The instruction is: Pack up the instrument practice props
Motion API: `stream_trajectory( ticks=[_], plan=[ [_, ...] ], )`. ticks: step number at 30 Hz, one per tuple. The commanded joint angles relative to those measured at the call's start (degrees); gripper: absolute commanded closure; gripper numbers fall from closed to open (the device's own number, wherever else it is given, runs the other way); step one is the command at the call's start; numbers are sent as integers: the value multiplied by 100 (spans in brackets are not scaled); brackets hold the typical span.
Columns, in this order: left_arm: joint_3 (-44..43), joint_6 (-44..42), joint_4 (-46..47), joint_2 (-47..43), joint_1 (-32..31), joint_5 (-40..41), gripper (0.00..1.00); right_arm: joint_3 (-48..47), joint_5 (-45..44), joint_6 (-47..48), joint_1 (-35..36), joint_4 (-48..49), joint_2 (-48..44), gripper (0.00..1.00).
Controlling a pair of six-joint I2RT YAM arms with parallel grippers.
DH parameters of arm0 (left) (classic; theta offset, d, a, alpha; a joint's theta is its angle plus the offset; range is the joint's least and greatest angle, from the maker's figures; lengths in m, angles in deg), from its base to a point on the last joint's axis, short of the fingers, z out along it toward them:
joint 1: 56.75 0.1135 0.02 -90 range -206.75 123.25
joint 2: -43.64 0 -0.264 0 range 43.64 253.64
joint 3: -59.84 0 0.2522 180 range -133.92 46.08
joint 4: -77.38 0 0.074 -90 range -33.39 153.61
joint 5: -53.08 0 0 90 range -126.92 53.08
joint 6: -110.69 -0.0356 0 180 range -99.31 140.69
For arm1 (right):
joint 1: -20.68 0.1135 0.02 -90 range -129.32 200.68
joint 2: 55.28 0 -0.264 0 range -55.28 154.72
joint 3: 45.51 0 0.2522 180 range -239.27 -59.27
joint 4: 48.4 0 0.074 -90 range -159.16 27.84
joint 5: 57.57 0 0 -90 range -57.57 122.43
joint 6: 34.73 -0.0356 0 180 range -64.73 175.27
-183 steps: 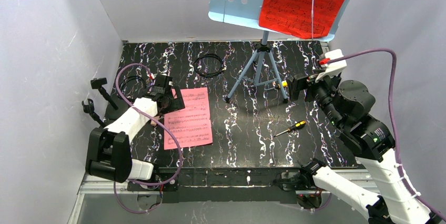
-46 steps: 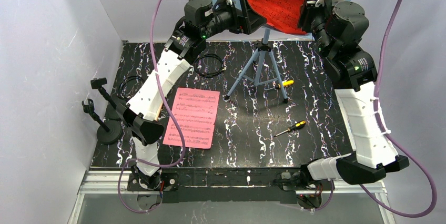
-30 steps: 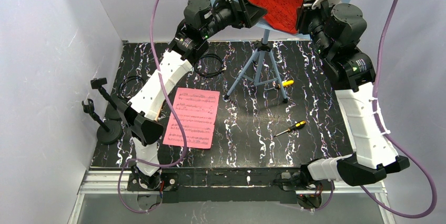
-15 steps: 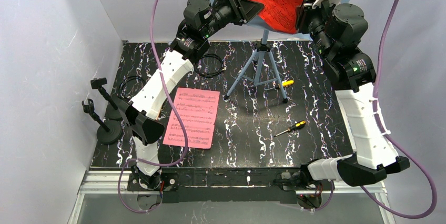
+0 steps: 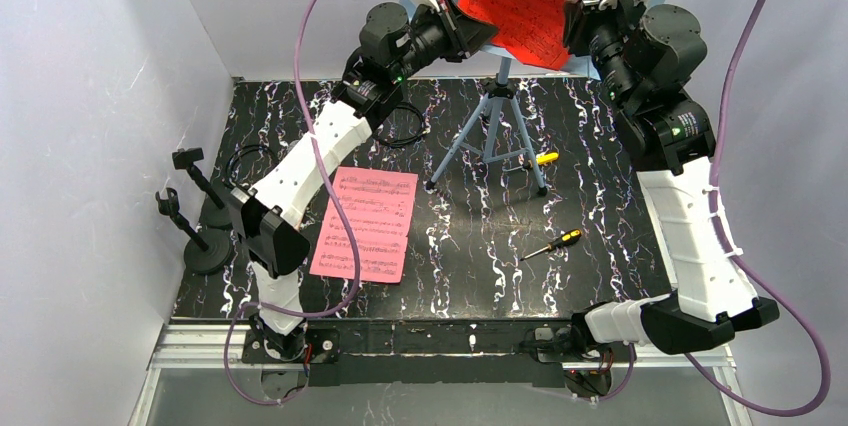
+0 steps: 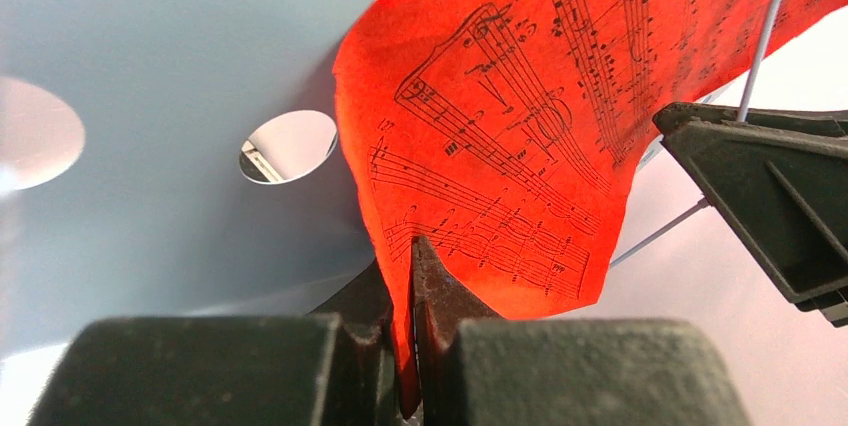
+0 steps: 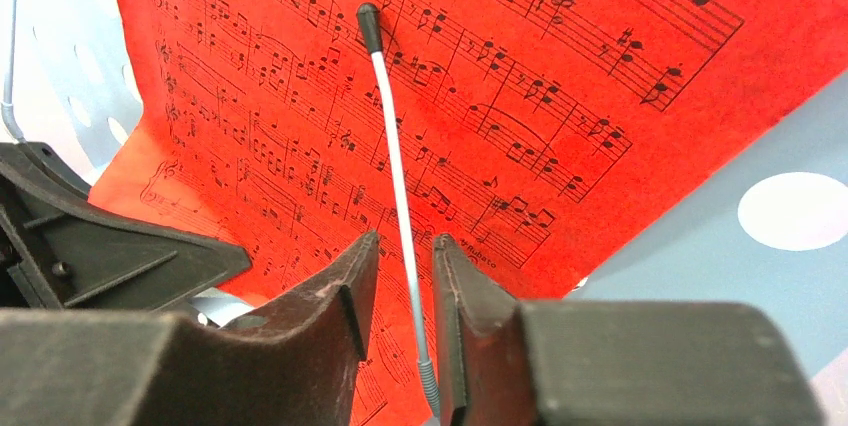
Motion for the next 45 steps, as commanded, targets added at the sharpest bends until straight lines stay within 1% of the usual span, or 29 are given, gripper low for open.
stream_trajectory(
  ticks=[1,8,11,14,17,21,31,35,39,45],
  plan=[
    [54,-51,258,-444,-12,78,100,-146,111,-62,-11,478,-12,70],
    [174,-222,258,-661,-12,213,100,-78,154,-42,-12,510,-129,86],
    [267,-320,250,-769,-12,286,100,9,138,-25,-4,572,-222,91],
    [371,-359,242,-878,-10,340,100,113,101,10,-8,605,-285,94],
    [415,-440,146,-966,-12,428,100,220,38,24,-8,648,-360,95],
    [282,-664,-313,-1028,-12,683,100,369,-11,33,-12,754,-437,96],
    [708,-1029,-480,-1543,6,1144,100,509,-163,41,-9,849,-523,96],
    [811,-1177,-872,-1823,30,1290,100,511,-157,42,-9,831,-506,96],
    [1185,-1286,-924,-2183,65,1410,100,567,-154,33,-11,851,-518,95],
    [1501,-1447,-1310,-2652,89,1450,100,655,-146,41,-12,871,-533,93]
  ],
)
